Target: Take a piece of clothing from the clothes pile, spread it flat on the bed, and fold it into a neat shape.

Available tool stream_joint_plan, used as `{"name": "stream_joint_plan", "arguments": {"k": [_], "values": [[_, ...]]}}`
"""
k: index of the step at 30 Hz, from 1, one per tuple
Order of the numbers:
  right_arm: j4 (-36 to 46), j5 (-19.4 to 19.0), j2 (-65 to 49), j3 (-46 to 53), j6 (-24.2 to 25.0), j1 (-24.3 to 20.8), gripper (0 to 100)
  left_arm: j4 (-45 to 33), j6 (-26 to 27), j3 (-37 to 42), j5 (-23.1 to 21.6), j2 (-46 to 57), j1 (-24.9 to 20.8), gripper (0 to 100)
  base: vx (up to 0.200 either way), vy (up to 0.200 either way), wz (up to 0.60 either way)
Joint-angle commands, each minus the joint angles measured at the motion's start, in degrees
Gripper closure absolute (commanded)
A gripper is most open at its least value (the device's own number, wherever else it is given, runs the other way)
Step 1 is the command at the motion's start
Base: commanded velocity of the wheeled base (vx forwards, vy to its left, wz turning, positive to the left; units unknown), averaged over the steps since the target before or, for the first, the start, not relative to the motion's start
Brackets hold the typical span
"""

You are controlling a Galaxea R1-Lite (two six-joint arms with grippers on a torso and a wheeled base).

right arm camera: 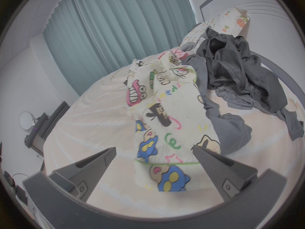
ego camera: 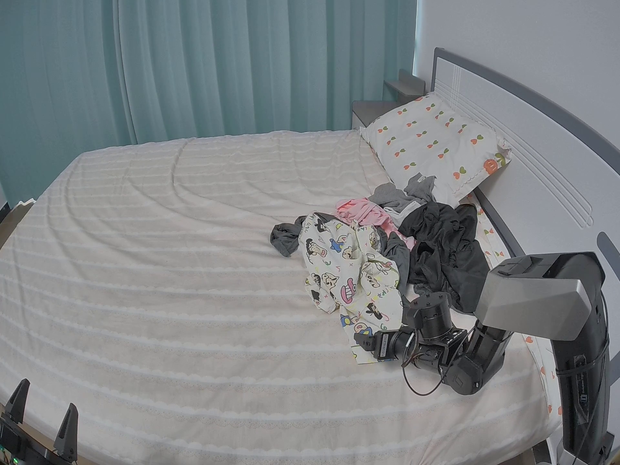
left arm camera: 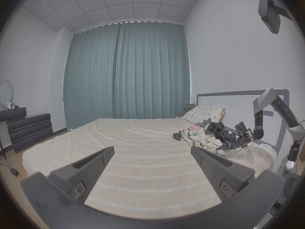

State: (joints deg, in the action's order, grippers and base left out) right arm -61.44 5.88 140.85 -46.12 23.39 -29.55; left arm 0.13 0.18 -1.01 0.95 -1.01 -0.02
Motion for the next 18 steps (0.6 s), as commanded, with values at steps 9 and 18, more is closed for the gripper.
{"name": "stream_joint_plan", "arguments": {"k": [9,18], "values": [[2.5,9.2,0.7,-0.3,-0.3,-0.9,0,0.0,0.0,1.0,0.0,1.0,0.0,0,0.0,0.0,0.0],[7.9,11.4,0.0,-0.5,-0.4,-1.3,0,0.0,0.0,1.0,0.0,1.0,0.0,0,0.0,0.0,0.0]]}}
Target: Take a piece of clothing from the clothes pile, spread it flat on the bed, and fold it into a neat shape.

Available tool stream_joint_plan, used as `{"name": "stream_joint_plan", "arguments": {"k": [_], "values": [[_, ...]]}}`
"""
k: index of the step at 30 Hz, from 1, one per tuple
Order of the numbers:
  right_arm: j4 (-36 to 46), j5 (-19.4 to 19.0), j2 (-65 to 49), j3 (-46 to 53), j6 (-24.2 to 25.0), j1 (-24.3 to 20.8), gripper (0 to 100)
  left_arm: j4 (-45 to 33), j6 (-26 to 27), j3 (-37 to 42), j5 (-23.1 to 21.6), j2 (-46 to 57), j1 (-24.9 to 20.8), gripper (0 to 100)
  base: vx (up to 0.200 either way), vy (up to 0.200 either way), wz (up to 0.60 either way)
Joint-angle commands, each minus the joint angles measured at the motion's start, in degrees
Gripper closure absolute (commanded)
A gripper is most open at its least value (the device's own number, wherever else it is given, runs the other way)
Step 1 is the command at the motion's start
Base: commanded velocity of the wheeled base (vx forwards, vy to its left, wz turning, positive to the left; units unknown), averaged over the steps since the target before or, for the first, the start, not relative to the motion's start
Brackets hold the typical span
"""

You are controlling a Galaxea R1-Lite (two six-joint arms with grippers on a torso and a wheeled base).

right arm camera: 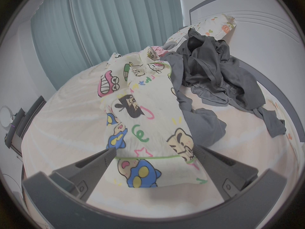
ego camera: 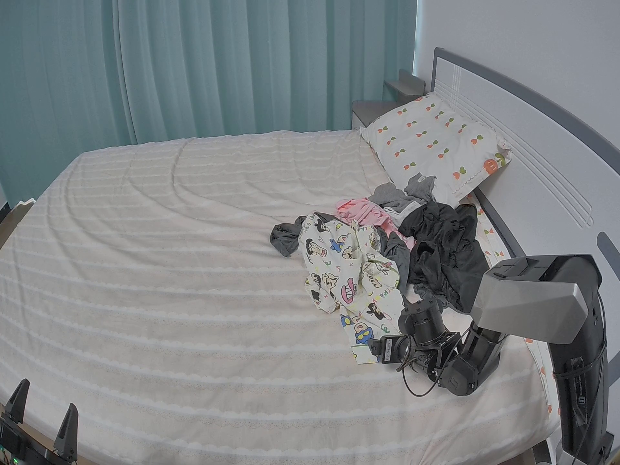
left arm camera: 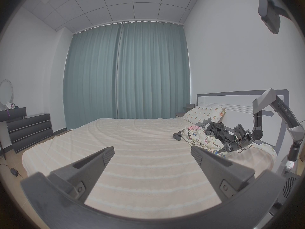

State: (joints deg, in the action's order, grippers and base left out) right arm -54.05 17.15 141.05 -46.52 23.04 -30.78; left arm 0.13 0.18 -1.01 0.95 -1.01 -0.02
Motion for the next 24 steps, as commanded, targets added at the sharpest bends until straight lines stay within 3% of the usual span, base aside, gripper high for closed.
{"name": "stream_joint_plan", "arguments": {"k": [1,8,24], "values": [[1.2,0.1,-0.1,-0.1,0.0,-0.2,0,0.0,0.0,1.0,0.0,1.0,0.0,0,0.0,0.0,0.0],[5.0,-2.5,0.7,-2.2,0.3,-2.4,0,0.0,0.0,1.0,0.0,1.0,0.0,0,0.0,0.0,0.0],[13.7,-0.4,4.4,-12.9,-1.1,-3.4,0,0.0,0.0,1.0,0.0,1.0,0.0,0,0.0,0.0,0.0]]}}
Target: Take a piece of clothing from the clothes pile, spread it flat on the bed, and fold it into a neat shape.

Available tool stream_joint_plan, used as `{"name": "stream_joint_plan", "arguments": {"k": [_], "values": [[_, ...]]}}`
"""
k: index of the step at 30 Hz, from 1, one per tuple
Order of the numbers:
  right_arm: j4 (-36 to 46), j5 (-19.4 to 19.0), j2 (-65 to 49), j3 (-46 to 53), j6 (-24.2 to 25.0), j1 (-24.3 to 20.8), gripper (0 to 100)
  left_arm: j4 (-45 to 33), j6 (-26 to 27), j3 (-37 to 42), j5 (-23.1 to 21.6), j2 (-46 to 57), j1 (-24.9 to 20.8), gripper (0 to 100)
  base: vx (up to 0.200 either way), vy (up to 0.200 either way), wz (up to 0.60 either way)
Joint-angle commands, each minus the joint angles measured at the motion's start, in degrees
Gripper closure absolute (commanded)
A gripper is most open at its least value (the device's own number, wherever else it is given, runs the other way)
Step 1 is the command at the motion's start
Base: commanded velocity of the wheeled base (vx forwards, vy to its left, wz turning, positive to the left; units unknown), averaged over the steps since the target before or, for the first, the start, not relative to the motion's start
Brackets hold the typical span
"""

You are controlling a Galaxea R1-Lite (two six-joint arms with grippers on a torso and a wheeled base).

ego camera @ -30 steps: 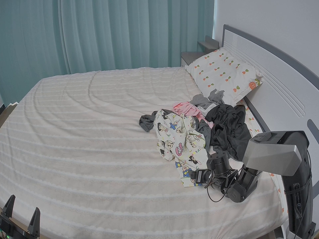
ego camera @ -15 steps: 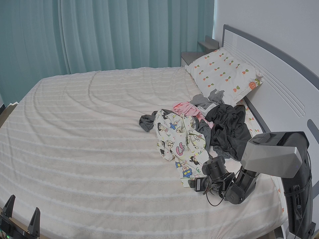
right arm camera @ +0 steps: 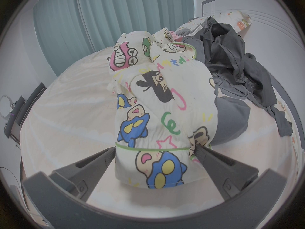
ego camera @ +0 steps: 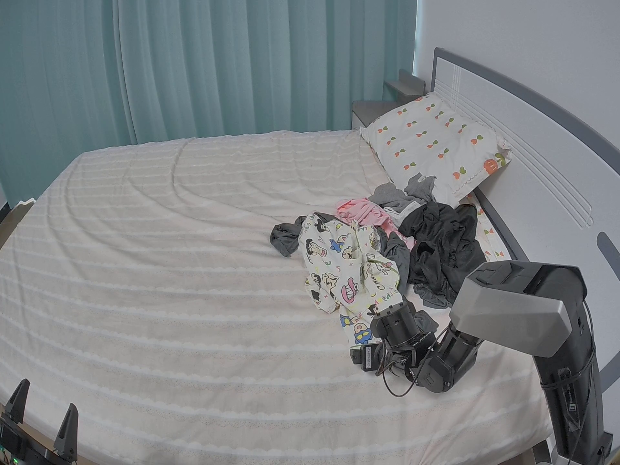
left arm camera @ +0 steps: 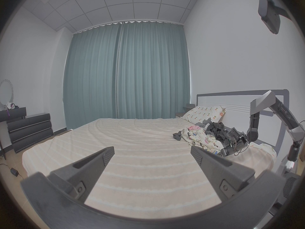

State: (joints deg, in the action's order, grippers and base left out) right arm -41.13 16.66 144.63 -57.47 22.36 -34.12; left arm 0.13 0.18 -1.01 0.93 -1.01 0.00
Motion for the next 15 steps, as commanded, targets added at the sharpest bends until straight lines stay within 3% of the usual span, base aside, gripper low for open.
{"name": "stream_joint_plan", "arguments": {"k": [1,2,3,15], "values": [[1.7,0.1,0.8,-2.5,-0.8,-0.1,0,0.0,0.0,1.0,0.0,1.0,0.0,0,0.0,0.0,0.0],[2.1,0.1,0.8,-2.8,-1.0,-0.1,0,0.0,0.0,1.0,0.0,1.0,0.0,0,0.0,0.0,0.0],[2.3,0.0,0.8,-3.0,-1.0,-0.1,100,0.0,0.0,1.0,0.0,1.0,0.0,0,0.0,0.0,0.0],[3.9,-0.6,0.1,-2.1,1.5,0.0,100,0.0,0.0,1.0,0.0,1.0,0.0,0,0.0,0.0,0.0]]}}
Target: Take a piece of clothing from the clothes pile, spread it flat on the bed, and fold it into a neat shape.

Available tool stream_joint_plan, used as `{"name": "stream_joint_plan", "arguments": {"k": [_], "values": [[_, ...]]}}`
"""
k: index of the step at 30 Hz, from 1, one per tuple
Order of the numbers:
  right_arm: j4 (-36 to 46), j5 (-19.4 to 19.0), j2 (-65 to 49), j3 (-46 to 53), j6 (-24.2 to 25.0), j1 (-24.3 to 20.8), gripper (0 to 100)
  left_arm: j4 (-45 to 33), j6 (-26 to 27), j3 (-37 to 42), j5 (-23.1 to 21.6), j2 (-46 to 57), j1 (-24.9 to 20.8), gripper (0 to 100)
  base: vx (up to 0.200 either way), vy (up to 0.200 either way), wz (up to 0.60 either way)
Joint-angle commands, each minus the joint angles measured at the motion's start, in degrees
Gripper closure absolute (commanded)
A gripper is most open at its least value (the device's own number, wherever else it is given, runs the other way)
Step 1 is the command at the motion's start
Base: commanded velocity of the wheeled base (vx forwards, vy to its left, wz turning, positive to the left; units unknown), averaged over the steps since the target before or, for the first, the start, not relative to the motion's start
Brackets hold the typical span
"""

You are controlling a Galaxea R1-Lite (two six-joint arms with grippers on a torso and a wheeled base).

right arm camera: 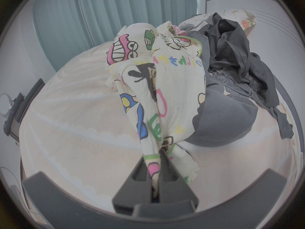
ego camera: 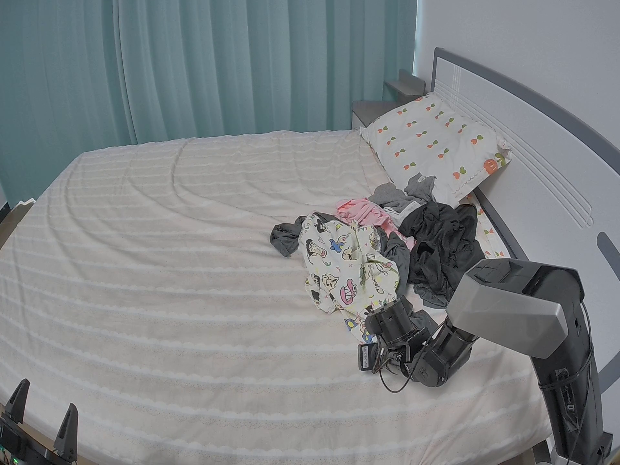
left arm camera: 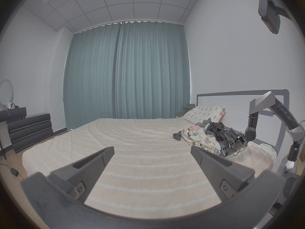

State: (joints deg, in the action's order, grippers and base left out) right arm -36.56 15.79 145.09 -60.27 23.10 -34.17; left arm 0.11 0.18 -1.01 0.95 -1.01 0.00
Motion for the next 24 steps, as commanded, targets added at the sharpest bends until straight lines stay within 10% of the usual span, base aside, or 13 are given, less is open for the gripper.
{"name": "stream_joint_plan", "arguments": {"k": [1,12,24], "values": [[-1.7,0.4,-0.9,1.2,1.4,0.2,100,0.1,0.0,1.0,0.0,1.0,0.0,0,0.0,0.0,0.0],[-20.1,-3.9,-24.2,22.2,8.7,0.9,100,0.1,0.0,1.0,0.0,1.0,0.1,0,0.0,0.0,0.0],[-53.2,-8.8,-30.6,43.3,5.6,-0.2,100,0.2,2.4,1.0,-0.2,1.0,0.0,0,0.0,0.0,0.0]]}}
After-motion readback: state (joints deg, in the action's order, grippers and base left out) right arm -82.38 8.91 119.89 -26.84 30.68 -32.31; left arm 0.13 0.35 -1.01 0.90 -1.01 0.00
